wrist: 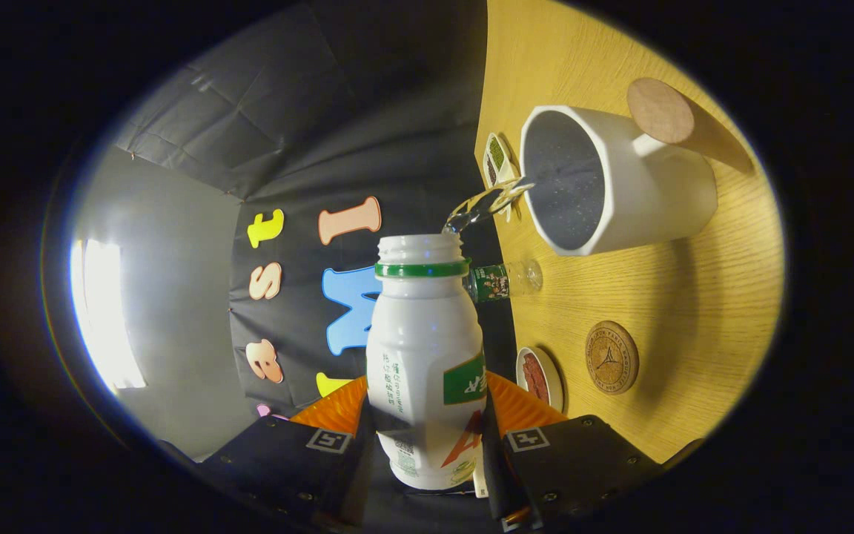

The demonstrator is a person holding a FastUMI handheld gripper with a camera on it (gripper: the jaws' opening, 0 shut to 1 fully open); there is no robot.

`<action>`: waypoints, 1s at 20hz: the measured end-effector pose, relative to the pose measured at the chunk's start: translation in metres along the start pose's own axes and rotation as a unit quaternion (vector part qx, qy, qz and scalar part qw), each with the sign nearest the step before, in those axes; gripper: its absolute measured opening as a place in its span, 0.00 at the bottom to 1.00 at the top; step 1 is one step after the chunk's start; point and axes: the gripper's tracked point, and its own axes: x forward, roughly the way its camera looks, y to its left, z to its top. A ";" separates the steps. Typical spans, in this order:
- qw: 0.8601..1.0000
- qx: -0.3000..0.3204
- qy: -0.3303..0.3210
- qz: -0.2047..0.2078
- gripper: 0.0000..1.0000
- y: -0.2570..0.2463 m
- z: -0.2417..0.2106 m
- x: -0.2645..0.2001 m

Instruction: Take the bottle from table, then pour the juice into the cup, finally place the bottle on the coaster

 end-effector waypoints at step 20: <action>0.999 0.031 -0.001 0.012 0.61 0.013 0.000 -0.006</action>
